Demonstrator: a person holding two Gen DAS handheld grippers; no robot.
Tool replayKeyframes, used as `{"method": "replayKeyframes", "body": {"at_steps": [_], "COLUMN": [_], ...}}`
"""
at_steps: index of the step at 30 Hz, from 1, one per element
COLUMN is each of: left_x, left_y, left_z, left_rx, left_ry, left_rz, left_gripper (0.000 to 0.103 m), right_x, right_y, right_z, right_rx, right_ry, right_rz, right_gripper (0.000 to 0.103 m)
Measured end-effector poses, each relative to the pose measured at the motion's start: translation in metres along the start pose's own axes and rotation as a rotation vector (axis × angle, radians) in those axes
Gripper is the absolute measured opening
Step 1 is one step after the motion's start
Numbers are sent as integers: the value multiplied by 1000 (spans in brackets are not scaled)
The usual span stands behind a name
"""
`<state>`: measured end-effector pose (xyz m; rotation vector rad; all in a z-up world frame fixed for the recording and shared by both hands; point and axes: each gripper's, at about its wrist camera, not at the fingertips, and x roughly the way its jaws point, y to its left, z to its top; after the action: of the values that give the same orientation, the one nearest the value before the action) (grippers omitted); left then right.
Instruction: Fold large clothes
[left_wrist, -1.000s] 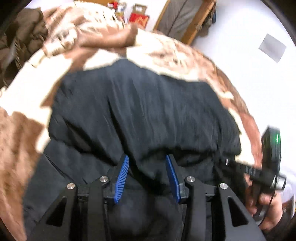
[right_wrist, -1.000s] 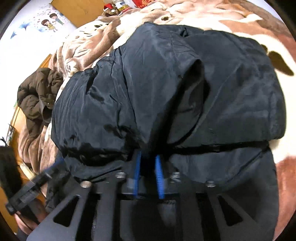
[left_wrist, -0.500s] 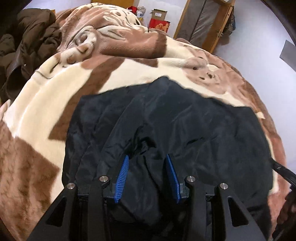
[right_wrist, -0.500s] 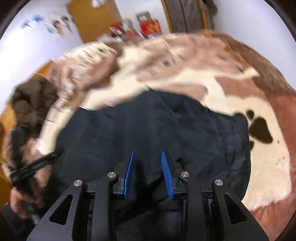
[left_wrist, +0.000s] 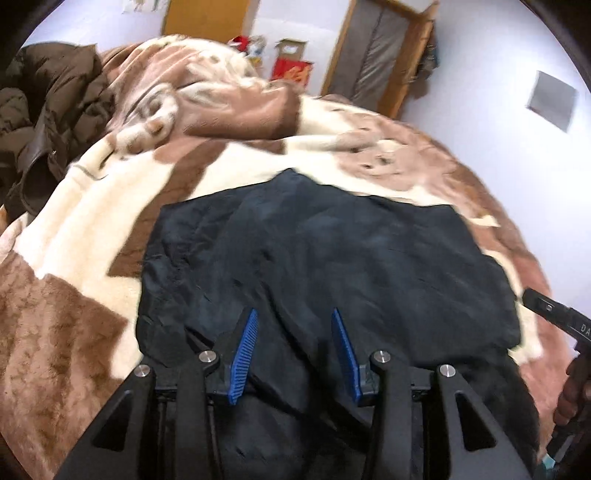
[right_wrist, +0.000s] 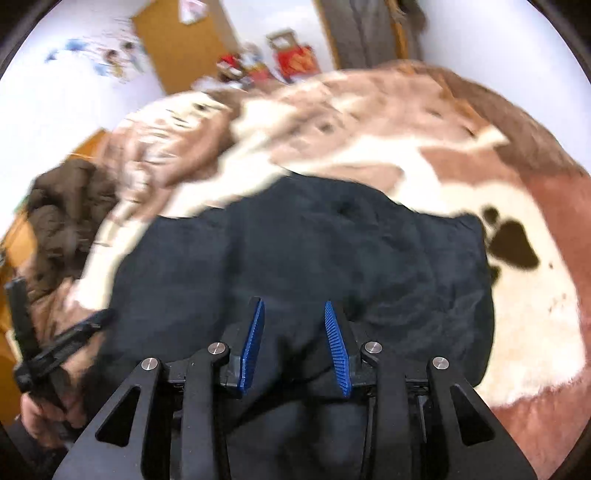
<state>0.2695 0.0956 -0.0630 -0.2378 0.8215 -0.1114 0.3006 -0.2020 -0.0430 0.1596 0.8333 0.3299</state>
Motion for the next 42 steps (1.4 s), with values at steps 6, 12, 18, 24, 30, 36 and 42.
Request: {"method": "replayKeyframes", "body": {"at_steps": [6,12,18,24,30,36,42], "left_x": [34,60,73,86,93,100,89], "left_y": [-14,-16,-18,-23,-28,-31,-32], "left_z": [-30,-46,-46,-40,-38,-38,-45], "left_rx": [42,74,74,76,82,83,93], "left_ry": [109,151,173,189,195,190,171], "left_rz": [-2,36,56,82,97,111,106], "left_gripper": [45,45,45,45,45,45,45], "right_x": [55,96,105,111,114,121,115], "right_y": [35,26,26,29,36,40,37], "right_z": [-32,-56,-61,-56,-56,-52,-52], "right_rx": [-92,-135,-165,-166,-194,-181,-180], "right_ry": [150,238,241,247,251,266,248], "right_rz": [27,-52,-79,-90,-112,-120,-100], "right_gripper": [34,34,34,33,33,33,33]}}
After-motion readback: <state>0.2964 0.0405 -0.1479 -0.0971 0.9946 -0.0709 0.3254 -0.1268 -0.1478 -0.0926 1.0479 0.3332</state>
